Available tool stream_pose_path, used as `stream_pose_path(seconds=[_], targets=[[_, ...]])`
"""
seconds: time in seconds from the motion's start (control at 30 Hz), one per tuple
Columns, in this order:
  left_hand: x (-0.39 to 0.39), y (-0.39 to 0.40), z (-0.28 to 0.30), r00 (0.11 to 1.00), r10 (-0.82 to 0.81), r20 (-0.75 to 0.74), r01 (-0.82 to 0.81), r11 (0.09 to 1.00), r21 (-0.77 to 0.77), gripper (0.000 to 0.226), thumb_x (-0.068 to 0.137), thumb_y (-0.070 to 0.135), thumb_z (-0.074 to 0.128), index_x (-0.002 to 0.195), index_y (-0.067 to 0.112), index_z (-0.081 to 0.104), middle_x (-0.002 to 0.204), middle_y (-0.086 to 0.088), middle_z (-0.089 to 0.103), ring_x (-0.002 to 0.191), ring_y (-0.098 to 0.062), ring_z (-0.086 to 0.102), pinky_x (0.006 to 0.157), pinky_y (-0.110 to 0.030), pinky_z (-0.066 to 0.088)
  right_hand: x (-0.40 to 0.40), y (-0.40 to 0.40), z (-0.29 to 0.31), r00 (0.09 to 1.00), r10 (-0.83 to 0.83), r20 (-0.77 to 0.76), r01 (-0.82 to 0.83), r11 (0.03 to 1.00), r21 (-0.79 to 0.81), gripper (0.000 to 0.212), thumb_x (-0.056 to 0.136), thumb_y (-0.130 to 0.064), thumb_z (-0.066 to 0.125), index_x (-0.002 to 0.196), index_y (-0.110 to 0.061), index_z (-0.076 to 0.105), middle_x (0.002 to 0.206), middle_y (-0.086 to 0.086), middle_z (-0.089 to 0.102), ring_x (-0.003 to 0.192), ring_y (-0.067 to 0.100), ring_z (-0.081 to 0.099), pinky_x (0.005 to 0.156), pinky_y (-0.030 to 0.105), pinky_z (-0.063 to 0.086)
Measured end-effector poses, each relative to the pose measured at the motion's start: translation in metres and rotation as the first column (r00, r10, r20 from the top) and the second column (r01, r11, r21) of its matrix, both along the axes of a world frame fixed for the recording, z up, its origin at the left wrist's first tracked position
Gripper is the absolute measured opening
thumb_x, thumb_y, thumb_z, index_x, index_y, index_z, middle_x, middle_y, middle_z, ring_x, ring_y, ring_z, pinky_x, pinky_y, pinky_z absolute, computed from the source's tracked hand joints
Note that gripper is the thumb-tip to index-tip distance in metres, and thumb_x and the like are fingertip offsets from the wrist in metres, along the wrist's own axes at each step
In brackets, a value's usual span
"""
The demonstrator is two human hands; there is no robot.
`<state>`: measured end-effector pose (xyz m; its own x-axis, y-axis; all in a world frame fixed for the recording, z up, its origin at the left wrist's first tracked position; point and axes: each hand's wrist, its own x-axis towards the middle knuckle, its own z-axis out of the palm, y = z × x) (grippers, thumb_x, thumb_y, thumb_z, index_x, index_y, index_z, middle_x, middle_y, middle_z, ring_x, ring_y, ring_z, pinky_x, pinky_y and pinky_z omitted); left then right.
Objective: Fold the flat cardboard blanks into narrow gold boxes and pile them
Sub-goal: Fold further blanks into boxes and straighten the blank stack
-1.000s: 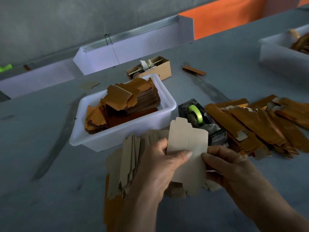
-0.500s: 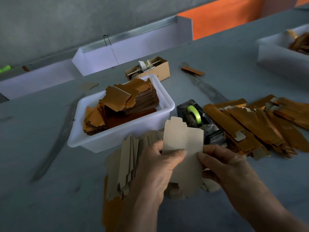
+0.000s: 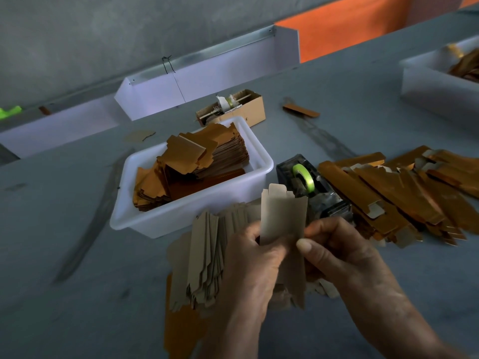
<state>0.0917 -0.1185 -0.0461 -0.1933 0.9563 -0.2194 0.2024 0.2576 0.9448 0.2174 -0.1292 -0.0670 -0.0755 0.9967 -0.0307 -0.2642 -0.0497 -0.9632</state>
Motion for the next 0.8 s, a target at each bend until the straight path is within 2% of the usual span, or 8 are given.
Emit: stream_pose_path(seconds=[0.1,0.23,0.3,0.37,0.43,0.57,0.7,0.8], targets=[[-0.001,-0.003,0.001,0.999,-0.045,0.010,0.046,0.999,-0.025,0.008,0.082,0.022,0.071,0.079,0.029,0.071,0.074,0.004,0.072,0.069,-0.010,0.069,0.058,-0.025,0.058,-0.005,0.001,-0.001,1.000,0.024,0.015,-0.024,1.000,0.001,0.031,0.061,-0.031,0.068,0.085,-0.011,0.062,0.065,0.001,0.064,0.060,0.012,0.062,0.055,0.023,0.053],[-0.009,-0.003,0.004,0.987,-0.159,0.024,0.160,0.986,-0.043,0.022,0.090,0.038,0.059,0.083,0.022,0.072,0.079,0.001,0.072,0.063,0.004,0.063,0.056,-0.013,0.048,-0.006,0.003,-0.009,0.999,-0.010,0.048,0.012,0.999,-0.045,0.007,0.077,-0.011,0.064,0.083,-0.015,0.066,0.068,0.001,0.066,0.063,0.016,0.064,0.057,0.024,0.054],[-0.011,-0.004,0.005,0.973,-0.228,-0.025,0.227,0.973,-0.033,0.033,0.089,0.047,0.055,0.085,0.018,0.072,0.086,-0.004,0.071,0.069,-0.001,0.063,0.060,-0.013,0.045,-0.004,0.004,-0.010,0.990,0.000,0.138,0.006,0.999,-0.046,0.015,0.083,-0.006,0.062,0.085,-0.019,0.067,0.073,0.002,0.068,0.069,0.016,0.067,0.061,0.026,0.056],[-0.011,-0.004,0.006,0.969,-0.243,-0.046,0.243,0.970,-0.013,0.020,0.090,0.038,0.058,0.083,0.024,0.071,0.088,0.004,0.072,0.074,0.002,0.064,0.058,-0.006,0.045,-0.004,0.004,-0.008,0.981,0.013,0.194,-0.002,0.998,-0.055,0.015,0.085,-0.007,0.060,0.087,-0.020,0.067,0.074,0.000,0.069,0.070,0.014,0.068,0.063,0.026,0.055],[-0.011,-0.004,0.006,0.966,-0.241,-0.090,0.240,0.971,-0.017,0.014,0.093,0.031,0.057,0.089,0.027,0.070,0.091,0.007,0.072,0.081,0.004,0.063,0.061,-0.007,0.044,-0.003,0.002,-0.005,0.980,-0.013,0.200,0.025,0.998,-0.057,0.006,0.081,-0.017,0.064,0.086,-0.020,0.067,0.074,-0.001,0.070,0.069,0.012,0.068,0.063,0.026,0.053],[-0.012,-0.003,0.008,0.943,-0.332,-0.019,0.331,0.942,-0.057,0.014,0.091,0.032,0.059,0.096,0.029,0.072,0.094,0.012,0.074,0.087,0.005,0.065,0.072,-0.013,0.045,0.005,0.006,-0.006,0.957,-0.104,0.271,0.132,0.987,-0.089,0.048,0.054,-0.052,0.065,0.094,-0.026,0.064,0.084,-0.003,0.070,0.082,0.013,0.067,0.075,0.035,0.053],[-0.006,-0.004,0.010,0.938,-0.347,0.021,0.347,0.933,-0.096,0.012,0.087,0.026,0.067,0.098,0.025,0.070,0.093,0.006,0.075,0.088,-0.006,0.070,0.080,-0.028,0.051,0.010,0.011,0.000,0.995,0.049,-0.087,-0.069,0.966,-0.249,0.030,0.070,-0.027,0.066,0.097,-0.013,0.071,0.087,0.012,0.072,0.078,0.021,0.070,0.070,0.034,0.055],[-0.005,-0.003,0.008,0.958,-0.285,-0.018,0.282,0.955,-0.095,0.012,0.083,0.027,0.071,0.094,0.023,0.067,0.089,0.004,0.075,0.085,-0.010,0.071,0.083,-0.036,0.055,0.012,0.014,0.000,0.985,0.057,-0.164,-0.101,0.956,-0.275,0.024,0.071,-0.020,0.065,0.092,-0.010,0.073,0.083,0.013,0.072,0.072,0.020,0.069,0.060,0.027,0.055]])
